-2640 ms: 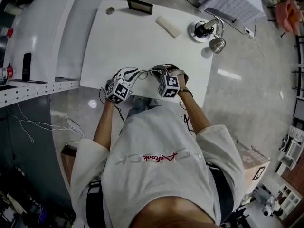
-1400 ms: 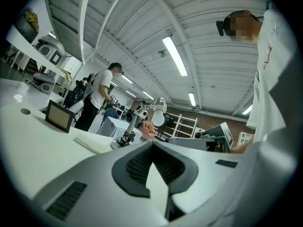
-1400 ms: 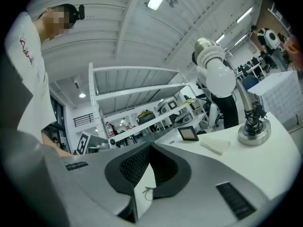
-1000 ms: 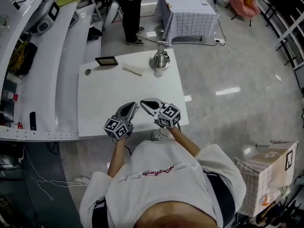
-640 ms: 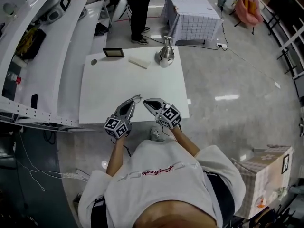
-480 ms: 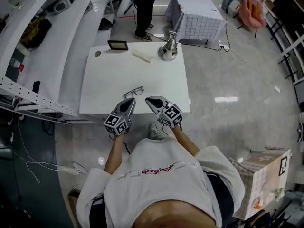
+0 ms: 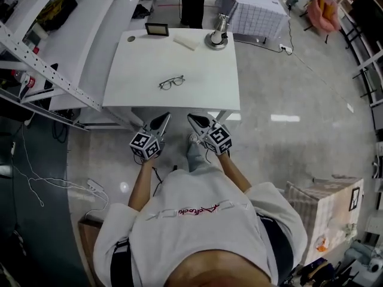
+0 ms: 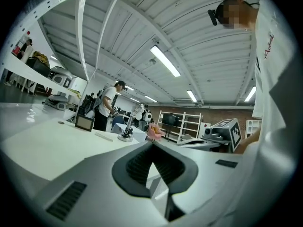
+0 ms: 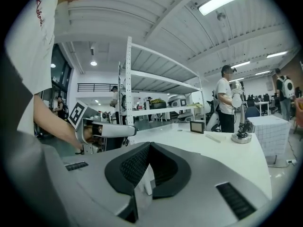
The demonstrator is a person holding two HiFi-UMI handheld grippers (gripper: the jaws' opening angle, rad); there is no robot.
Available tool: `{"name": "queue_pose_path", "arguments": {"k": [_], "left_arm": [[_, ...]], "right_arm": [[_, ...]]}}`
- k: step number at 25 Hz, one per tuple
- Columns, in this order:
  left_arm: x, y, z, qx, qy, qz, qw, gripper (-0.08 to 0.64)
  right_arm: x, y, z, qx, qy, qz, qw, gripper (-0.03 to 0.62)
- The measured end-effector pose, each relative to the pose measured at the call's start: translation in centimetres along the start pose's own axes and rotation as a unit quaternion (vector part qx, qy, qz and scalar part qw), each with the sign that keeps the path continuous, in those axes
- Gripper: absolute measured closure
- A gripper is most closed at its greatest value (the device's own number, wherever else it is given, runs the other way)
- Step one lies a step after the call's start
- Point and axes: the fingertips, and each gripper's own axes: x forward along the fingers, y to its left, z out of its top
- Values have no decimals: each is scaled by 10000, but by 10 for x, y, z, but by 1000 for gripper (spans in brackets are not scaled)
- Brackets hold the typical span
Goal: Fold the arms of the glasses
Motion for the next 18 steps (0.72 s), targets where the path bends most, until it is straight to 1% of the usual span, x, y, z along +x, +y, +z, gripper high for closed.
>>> {"name": "queue_pose_path", "arguments": {"k": [4,8,12,18], "left_arm": [[-21,-25,-8,-42,-24,-7,10000,531],[-38,-38,-16,-18,-19,39,10000,531],[-45,-55,-20,28,-95,11,10000,531],[-51,-68,-20,13,-160,-30,9999,531]], "right_arm": [[-22,18,-3,-5,-56,-158,9999,572],[-35,32,-2,-13,-134,-248,9996,572],[-50,43,-3,-71,-186,-281,9994,572],[-62,52,-1,-138,-224,-350,9990,574]]}}
